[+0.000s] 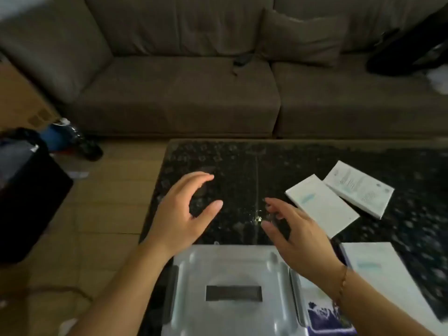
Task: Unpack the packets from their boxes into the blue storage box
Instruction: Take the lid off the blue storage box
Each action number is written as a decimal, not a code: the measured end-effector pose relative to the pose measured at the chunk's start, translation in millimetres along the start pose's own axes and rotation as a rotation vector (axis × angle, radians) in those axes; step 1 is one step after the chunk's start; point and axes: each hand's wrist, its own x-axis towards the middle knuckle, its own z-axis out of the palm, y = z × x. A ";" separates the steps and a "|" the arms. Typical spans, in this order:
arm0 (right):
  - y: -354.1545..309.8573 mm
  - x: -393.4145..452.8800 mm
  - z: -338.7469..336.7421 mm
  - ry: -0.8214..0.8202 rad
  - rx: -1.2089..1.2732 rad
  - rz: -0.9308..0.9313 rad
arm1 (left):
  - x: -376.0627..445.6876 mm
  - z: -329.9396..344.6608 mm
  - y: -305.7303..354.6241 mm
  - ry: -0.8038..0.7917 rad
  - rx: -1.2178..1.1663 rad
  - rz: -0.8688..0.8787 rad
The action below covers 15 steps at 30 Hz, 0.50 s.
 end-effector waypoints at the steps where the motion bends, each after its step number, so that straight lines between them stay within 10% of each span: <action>1: 8.4 0.8 15.3 -0.005 0.007 -0.013 | -3.5 14.2 -7.5 0.006 -0.015 0.012; 15: 37.5 9.6 57.1 0.168 0.195 -0.225 | 0.1 46.3 -55.0 -0.218 -0.007 -0.122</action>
